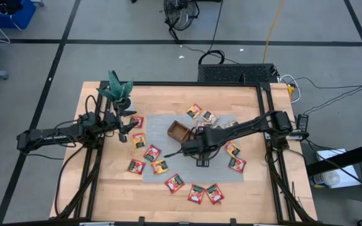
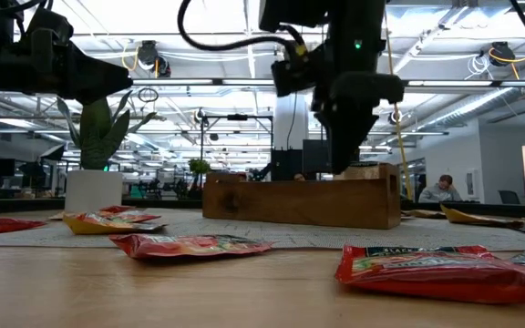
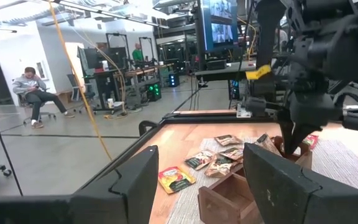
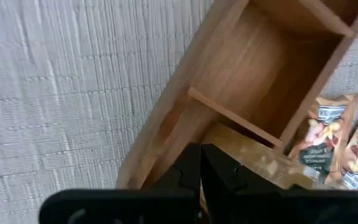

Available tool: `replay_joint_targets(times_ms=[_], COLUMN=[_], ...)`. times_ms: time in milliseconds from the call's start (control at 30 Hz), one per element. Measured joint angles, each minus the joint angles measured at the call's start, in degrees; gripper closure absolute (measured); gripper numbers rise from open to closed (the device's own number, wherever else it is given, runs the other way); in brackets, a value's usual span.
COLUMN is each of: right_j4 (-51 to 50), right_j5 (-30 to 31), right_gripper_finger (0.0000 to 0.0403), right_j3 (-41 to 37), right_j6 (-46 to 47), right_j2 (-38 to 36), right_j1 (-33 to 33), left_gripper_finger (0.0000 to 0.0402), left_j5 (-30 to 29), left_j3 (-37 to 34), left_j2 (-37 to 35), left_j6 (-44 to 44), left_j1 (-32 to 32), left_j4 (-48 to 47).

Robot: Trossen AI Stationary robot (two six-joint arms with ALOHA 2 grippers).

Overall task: Pick & Place Tea
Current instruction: Put the brown tea into the right part of the wooden organizer

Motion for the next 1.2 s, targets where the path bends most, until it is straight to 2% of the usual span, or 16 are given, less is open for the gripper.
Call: replay_joint_targets(times_ms=[367, 467, 733, 1033, 1200], right_j4=[3.6, 6.6, 9.3, 5.8, 5.4], right_j5=[-0.4, -3.0, -3.1, 4.0, 5.2], right_gripper_finger=[0.0403, 0.0403, 0.0403, 0.0403, 0.0403], right_j3=[-5.0, -6.8, -9.5, -10.0, -10.1], right_j6=[-0.4, -0.8, -1.0, 0.5, 0.7], right_j2=[0.8, 0.8, 0.7, 0.2, -0.1], right_j1=[0.1, 0.1, 0.0, 0.0, 0.0], left_gripper_finger=[0.0167, 0.0167, 0.0167, 0.0167, 0.0167], left_j5=[0.0, 0.0, 0.0, 0.0, 0.0], left_j3=[0.0, 0.0, 0.0, 0.0, 0.0], left_j2=[0.0, 0.0, 0.0, 0.0, 0.0], left_j6=[0.0, 0.0, 0.0, 0.0, 0.0], left_j1=[0.0, 0.0, 0.0, 0.0, 0.0], left_j4=[0.0, 0.0, 0.0, 0.0, 0.0])
